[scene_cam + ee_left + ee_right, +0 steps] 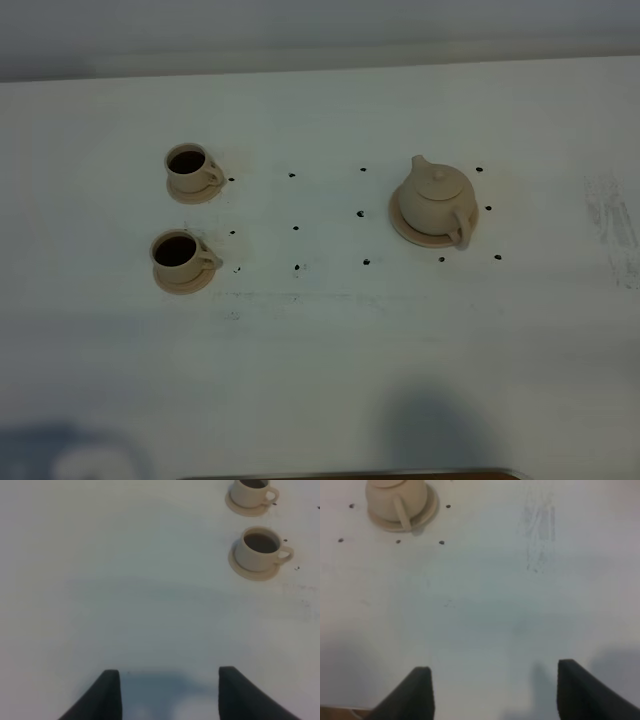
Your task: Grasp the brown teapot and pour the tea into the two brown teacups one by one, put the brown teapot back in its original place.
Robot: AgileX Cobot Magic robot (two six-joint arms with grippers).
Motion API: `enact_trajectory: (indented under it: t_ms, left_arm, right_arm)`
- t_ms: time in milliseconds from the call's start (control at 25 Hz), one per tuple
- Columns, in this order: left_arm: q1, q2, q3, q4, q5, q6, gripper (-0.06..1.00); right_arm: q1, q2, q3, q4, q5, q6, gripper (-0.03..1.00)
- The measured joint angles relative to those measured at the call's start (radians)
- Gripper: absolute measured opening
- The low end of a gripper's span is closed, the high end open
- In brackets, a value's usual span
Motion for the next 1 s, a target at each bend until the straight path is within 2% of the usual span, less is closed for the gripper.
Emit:
enact_trajectory:
  t_ms: [200, 440, 640, 1000]
  left_arm:
    - [0.000, 0.000, 0.000, 0.000, 0.000, 0.000, 0.50]
    - [0.000, 0.000, 0.000, 0.000, 0.000, 0.000, 0.50]
    - [0.000, 0.000, 0.000, 0.000, 0.000, 0.000, 0.50]
    - [0.000, 0.000, 0.000, 0.000, 0.000, 0.000, 0.50]
  right_arm:
    - [-0.002, -0.004, 0.001, 0.000, -0.004, 0.000, 0.51]
    - [-0.049, -0.074, 0.016, -0.002, -0.018, 0.002, 0.51]
    - [-0.049, -0.172, 0.017, -0.018, -0.019, 0.015, 0.51]
    - [-0.049, -0.173, 0.017, -0.018, -0.019, 0.015, 0.51]
